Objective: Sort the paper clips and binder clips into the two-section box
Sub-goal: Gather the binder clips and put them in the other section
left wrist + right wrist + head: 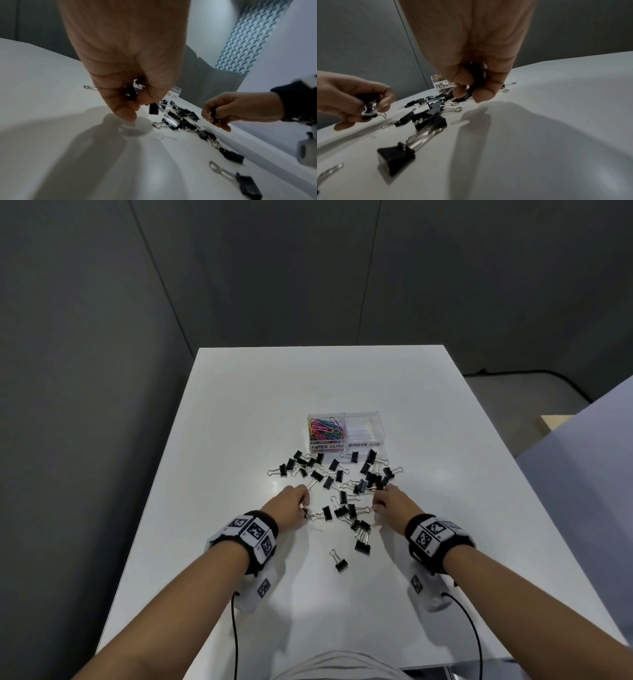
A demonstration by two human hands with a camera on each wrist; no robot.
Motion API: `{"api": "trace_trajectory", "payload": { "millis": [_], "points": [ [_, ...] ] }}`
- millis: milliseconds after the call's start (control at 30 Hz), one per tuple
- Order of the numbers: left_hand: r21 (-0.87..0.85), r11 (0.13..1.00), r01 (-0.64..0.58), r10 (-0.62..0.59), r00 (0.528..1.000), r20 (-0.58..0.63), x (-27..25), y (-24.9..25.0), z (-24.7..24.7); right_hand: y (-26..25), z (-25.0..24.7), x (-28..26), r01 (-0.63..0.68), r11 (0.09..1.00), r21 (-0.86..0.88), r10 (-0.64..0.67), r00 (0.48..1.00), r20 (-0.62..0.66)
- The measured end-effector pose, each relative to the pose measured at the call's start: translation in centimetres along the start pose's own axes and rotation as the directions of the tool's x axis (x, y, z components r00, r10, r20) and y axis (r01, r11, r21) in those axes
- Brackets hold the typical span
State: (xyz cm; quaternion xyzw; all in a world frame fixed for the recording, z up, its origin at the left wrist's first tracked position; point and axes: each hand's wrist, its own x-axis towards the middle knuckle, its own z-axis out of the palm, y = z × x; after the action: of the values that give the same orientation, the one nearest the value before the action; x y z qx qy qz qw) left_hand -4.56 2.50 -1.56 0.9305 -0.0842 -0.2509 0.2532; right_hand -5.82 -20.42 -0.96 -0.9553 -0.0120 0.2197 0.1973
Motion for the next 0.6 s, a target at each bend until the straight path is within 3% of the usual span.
{"api": "trace_trajectory", "payload": {
  "millis": [300, 467, 600],
  "points": [
    [-0.099, 0.994, 0.043, -0.036, 0.997, 0.067, -0.4, -0.2, -0.5, -1.2, 0.1, 0.5, 0.093, 0.996, 0.007, -0.093, 0.995, 0.042],
    [-0.217, 0.976, 0.030, -0.025, 0.999, 0.024, -0.4, 0.2, -0.6, -2.3, 1.2, 1.0, 0.103, 0.994, -0.036, -0.101, 0.993, 0.063],
    [-0.185, 0.983, -0.009, 0.003, 1.000, -0.031, -0.5, 0.7, -1.0, -2.4, 1.4, 1.3, 0.107, 0.993, -0.045, -0.103, 0.992, 0.069]
  ]
}}
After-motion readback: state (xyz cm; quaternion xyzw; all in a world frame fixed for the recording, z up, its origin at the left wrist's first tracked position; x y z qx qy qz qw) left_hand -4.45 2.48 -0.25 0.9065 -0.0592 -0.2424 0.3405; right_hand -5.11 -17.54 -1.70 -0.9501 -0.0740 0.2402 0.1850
